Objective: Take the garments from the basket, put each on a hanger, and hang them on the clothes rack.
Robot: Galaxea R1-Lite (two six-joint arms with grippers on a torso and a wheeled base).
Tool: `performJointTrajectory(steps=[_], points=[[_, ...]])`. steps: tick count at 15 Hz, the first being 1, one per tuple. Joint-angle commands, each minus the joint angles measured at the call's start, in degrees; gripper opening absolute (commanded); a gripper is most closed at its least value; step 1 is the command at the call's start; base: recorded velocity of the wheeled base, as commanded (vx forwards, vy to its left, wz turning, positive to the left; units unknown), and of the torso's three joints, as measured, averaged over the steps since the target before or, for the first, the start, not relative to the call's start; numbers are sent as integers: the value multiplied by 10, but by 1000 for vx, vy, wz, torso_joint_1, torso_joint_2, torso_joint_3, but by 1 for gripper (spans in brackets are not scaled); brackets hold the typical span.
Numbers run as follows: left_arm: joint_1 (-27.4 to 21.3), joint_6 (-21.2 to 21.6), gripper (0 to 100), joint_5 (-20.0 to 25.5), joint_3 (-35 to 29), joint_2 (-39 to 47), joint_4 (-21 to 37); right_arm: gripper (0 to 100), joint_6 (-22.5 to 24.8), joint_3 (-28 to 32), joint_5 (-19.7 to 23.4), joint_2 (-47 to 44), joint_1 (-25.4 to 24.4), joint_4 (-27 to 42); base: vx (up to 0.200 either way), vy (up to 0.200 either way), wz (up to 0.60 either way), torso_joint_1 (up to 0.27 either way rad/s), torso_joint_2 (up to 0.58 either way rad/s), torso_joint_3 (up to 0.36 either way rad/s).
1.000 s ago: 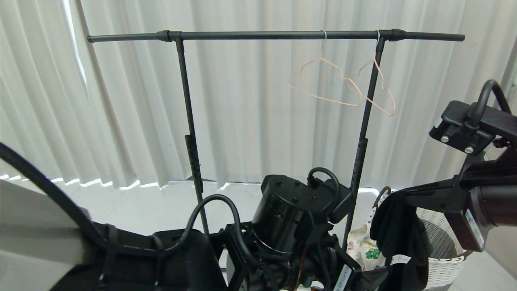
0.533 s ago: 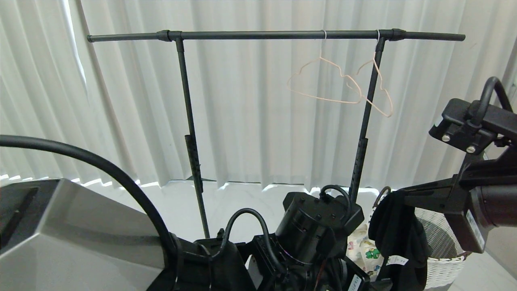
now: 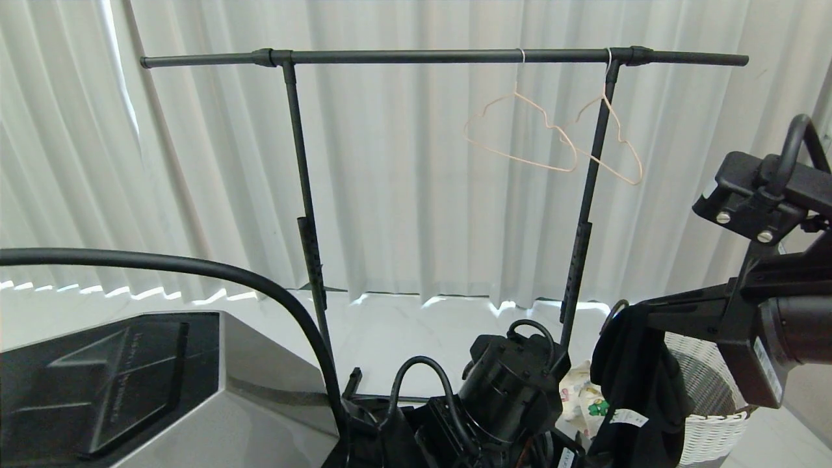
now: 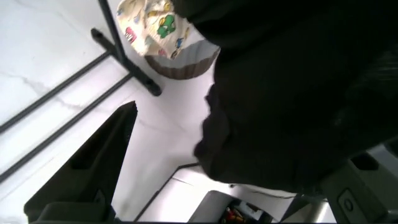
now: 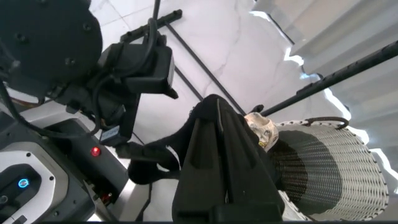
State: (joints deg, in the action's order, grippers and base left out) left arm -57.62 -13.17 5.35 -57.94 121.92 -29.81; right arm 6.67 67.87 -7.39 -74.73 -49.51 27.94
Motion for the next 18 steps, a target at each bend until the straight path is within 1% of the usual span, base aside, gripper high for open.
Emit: performJointTrajectory(steps=[1,2,3,5,7,8,9,10,11,12,13,14,15,16,18], points=[[2,-1,100,0,4,2,0,0,0,1,0,0,-1,-1,0,0,0,0,0,0],[1,-1,0,-1,6,2,0,0,0,1,0,-1,-1,-1,0,0,0,0,0,0],[1,-1,0,-3,12,2,0,0,0,1,0,-1,-1,-1,0,0,0,0,0,0],[-6,-2,0,-20,20,-4,0,0,0,0,0,0,-1,0,0,0,0,0,0,0],[-22,-8,0,-50,46,-48,-2,0,0,-1,0,-1,6,0,0,0,0,0,0,0],[-28,-38,0,-50,56,-90,-4,0,0,0,0,-1,12,0,0,0,0,0,0,0],[-34,-93,0,-49,60,-146,-4,0,0,0,0,-2,13,-1,0,0,0,0,0,0],[-34,-122,0,-46,68,-200,0,0,0,0,1,-2,14,-2,0,0,0,0,0,0],[-30,-121,0,-45,81,-247,13,0,-1,1,1,-3,14,-3,0,0,0,0,0,0],[-24,-120,0,-45,85,-277,32,0,-1,1,1,-5,14,-3,0,0,0,0,0,0],[-8,-107,0,-45,75,-337,121,0,-1,-1,2,-8,14,-23,0,0,0,0,0,0],[8,-75,0,-47,71,-367,178,0,-1,0,2,-15,14,-41,0,0,0,0,0,0],[26,-33,0,-49,70,-396,202,0,0,1,2,-23,13,-61,0,0,0,0,0,0],[45,2,0,-49,64,-418,211,0,0,2,2,-31,13,-79,0,0,0,0,0,0],[80,50,0,-50,37,-449,254,0,0,2,2,-44,12,-105,0,0,0,0,0,0]])
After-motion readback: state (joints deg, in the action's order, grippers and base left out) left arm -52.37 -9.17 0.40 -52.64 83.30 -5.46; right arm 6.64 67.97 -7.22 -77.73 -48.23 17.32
